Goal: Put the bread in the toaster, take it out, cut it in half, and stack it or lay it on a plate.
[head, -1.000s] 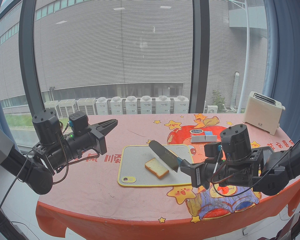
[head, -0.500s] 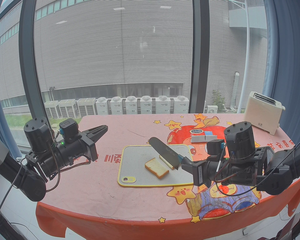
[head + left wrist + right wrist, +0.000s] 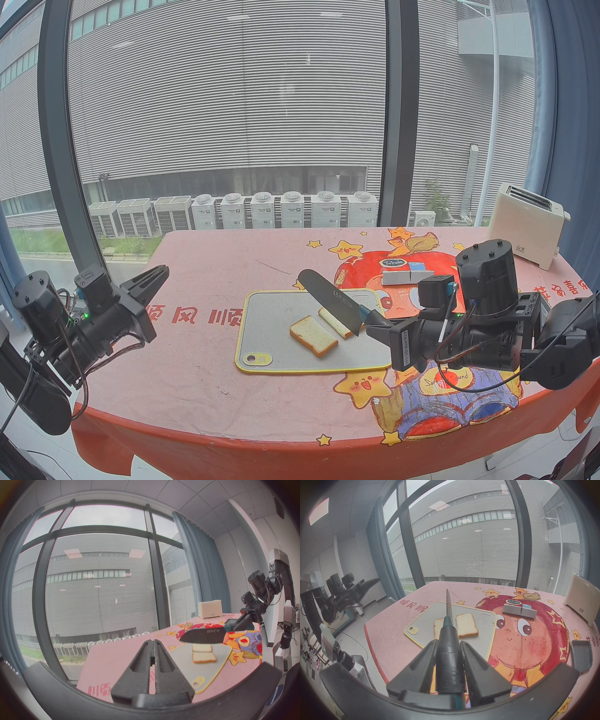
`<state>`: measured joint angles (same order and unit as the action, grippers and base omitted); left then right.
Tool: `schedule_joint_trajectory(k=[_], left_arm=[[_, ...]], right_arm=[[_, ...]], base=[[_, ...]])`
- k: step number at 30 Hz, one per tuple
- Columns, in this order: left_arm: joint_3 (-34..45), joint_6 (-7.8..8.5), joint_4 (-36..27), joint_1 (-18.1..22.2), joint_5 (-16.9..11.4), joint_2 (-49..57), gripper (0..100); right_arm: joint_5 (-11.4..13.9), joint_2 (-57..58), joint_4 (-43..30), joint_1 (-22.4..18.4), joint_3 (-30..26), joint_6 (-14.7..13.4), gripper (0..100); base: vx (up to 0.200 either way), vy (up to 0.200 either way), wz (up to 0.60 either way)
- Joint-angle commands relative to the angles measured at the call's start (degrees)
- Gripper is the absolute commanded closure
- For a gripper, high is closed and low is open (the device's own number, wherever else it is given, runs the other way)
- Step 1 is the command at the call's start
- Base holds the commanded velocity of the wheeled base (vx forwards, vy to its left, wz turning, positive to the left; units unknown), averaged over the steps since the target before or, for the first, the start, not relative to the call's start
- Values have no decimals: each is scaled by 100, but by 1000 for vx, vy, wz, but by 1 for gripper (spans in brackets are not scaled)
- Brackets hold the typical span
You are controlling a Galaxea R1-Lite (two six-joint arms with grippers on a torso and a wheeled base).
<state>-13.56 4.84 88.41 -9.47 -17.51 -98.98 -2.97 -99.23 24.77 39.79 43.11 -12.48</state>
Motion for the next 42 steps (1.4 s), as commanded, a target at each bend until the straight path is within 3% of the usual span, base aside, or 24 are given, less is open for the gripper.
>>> schedule_joint_trajectory(k=[1,13,22,31,34,39,41,42], left_arm=[[565,-1,159,112,45,19,100],[1356,52,142,464,72,651,100],[1356,70,45,1228,72,1583,100],[1356,202,-34,1729,10,2163,100],[1356,202,-517,1729,-7,2603,100],[1356,219,-2126,1773,37,3877,100],[1356,228,-2337,1800,37,4070,100],[1356,254,-2759,1932,37,4404,100]], right_arm=[[-1,27,1,2,5,0,100],[-19,53,10,-6,14,0,100],[-133,9,801,-6,-189,62,100],[-133,18,828,-15,-224,123,100],[-142,35,828,-15,-224,123,100],[-133,35,828,-24,-224,123,100],[-142,27,828,-15,-224,123,100],[-142,18,828,-24,-224,123,100]], base=[[0,0,0],[0,0,0],[0,0,0],[0,0,0],[0,0,0],[0,0,0],[0,0,0],[0,0,0]])
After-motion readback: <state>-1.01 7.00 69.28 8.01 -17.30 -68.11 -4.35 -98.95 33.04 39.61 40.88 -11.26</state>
